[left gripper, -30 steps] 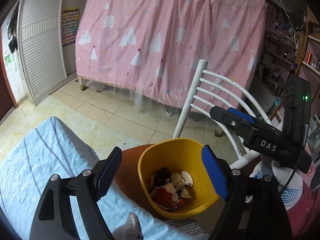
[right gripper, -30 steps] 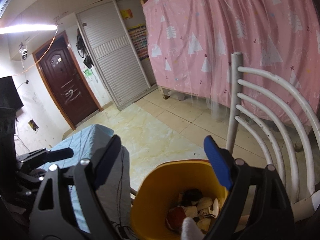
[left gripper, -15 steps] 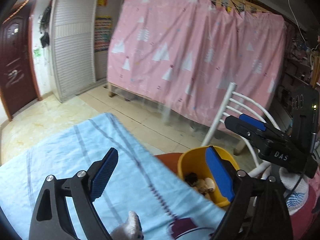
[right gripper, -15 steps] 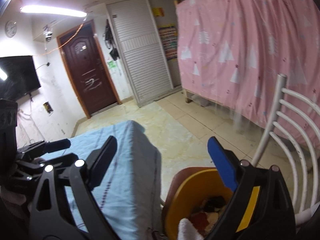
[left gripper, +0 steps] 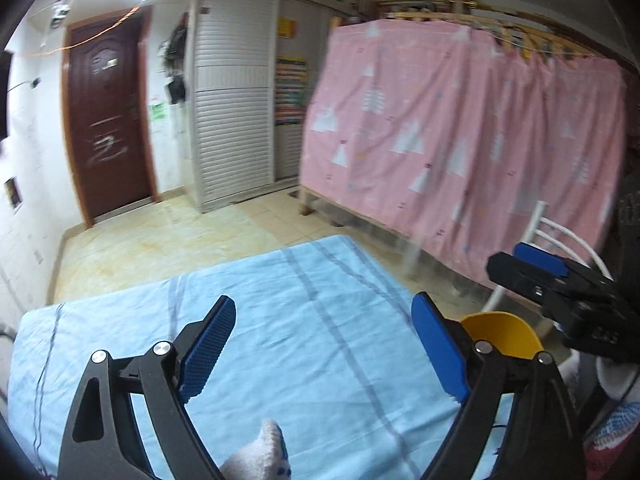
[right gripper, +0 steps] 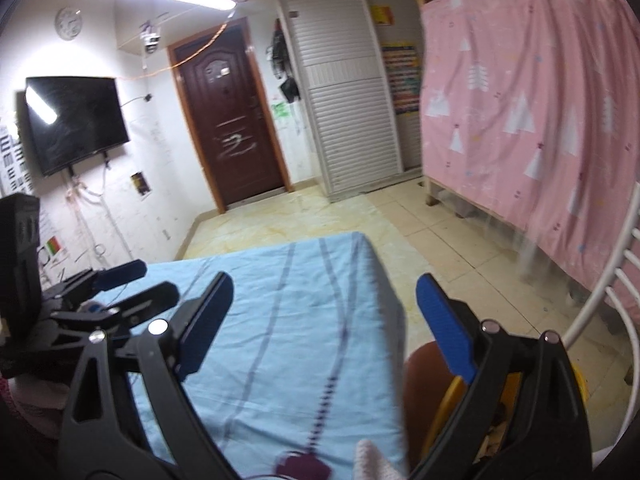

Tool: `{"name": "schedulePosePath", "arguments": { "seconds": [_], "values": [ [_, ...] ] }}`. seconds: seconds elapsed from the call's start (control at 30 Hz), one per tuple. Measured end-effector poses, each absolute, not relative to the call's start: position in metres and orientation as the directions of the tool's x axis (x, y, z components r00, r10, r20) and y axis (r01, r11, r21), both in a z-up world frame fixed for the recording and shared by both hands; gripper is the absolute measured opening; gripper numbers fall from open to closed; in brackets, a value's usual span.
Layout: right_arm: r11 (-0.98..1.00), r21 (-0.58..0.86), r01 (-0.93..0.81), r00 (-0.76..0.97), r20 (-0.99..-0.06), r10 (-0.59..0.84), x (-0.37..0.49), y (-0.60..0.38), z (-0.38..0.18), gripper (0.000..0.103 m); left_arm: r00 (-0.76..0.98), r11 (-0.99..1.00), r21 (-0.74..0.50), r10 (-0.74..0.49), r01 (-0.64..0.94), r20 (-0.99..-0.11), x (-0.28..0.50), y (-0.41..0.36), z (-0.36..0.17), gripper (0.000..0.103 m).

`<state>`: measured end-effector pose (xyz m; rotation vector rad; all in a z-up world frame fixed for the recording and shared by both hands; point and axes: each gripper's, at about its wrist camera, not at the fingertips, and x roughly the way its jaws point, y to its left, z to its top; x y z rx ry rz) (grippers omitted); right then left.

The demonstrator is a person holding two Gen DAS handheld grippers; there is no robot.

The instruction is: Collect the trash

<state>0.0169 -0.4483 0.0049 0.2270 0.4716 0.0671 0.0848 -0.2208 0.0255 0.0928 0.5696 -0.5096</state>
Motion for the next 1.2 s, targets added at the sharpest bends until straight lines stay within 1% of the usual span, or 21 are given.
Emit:
{"name": "schedulePosePath", "arguments": {
  "seconds": [0.4,0.57,0.73,1.2],
  "values": [
    [0.968,0.191,-0.162,0.846,-0.479,0.236,0.04,-0.374,0.003,0.091,0.83,0.962,-0.004,-0.238,0.273,-0.505,0.091,-0.153,0.031,0.081],
    [0.962,0.176,-0.208,0.831,-0.488,0.268,0.047,-0.349,0.004,0.091,0.846,0.979,-0.005,-0.181,0.206,-0.501,0.093,-0.131,0.033,0.081],
    [0.955,0.17,-0.243,0.816,-0.497,0.296,0.055,-0.331,0.003,0.091,0.871,0.994,0.047,-0.066,0.102,-0.487,0.092,-0.115,0.034,0.081],
    [0.939,0.155,-0.305,0.789,-0.511,0.341,0.065,-0.294,0.002,0.091,0.871,1.0,0.02,0.012,-0.002,-0.491,0.092,-0.073,0.033,0.081]
  ]
}}
